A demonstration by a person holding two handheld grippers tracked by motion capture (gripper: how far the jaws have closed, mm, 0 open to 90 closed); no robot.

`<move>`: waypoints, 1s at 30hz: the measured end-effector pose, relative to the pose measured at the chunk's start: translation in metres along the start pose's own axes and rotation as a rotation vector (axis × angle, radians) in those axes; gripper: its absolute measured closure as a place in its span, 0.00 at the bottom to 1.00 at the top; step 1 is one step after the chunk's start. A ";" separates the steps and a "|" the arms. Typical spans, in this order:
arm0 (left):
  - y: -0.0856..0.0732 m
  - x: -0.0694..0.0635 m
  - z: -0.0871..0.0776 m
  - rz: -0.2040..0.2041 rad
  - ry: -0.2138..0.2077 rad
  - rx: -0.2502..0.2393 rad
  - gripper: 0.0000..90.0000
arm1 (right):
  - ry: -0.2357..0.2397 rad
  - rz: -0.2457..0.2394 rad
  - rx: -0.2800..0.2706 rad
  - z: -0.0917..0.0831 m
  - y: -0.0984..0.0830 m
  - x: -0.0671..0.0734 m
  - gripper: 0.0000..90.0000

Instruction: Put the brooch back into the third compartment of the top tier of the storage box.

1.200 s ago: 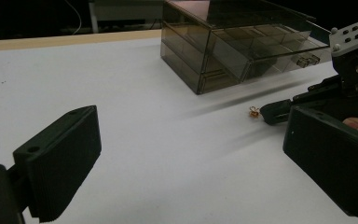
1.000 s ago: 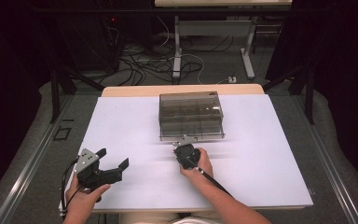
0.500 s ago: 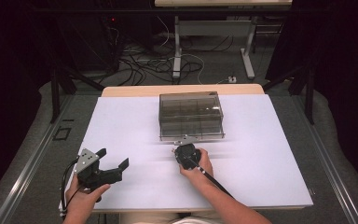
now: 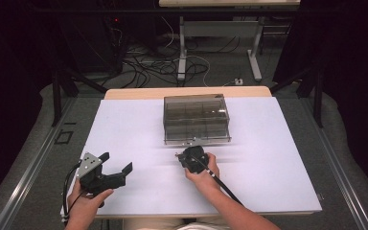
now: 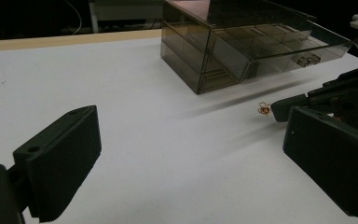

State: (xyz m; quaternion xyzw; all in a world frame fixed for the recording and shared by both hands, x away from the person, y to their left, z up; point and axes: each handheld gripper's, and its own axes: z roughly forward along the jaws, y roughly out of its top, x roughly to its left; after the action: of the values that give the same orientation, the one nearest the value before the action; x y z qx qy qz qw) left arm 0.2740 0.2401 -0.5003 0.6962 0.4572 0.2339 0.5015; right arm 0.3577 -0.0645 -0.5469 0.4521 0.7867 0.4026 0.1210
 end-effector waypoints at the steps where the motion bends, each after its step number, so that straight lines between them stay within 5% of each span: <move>1: 0.000 0.000 0.000 0.000 -0.001 0.000 0.05 | 0.006 0.010 0.014 -0.002 0.001 0.000 1.00; 5: 0.000 0.000 0.000 0.000 -0.001 0.000 0.05 | 0.042 0.063 -0.015 -0.003 0.002 -0.001 1.00; 14: 0.000 0.000 0.000 0.001 0.000 0.000 0.05 | 0.090 0.096 -0.023 -0.009 0.003 -0.002 1.00; 18: 0.000 0.000 0.000 0.006 0.002 0.002 0.05 | 0.113 0.119 0.017 -0.014 0.005 -0.001 1.00; 30: 0.000 0.001 0.000 0.005 0.002 0.002 0.05 | 0.173 0.157 -0.011 -0.018 0.009 -0.001 1.00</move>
State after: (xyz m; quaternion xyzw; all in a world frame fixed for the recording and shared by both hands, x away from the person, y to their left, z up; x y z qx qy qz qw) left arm 0.2745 0.2407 -0.5006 0.6977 0.4562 0.2355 0.4996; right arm 0.3534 -0.0724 -0.5284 0.4751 0.7543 0.4525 0.0231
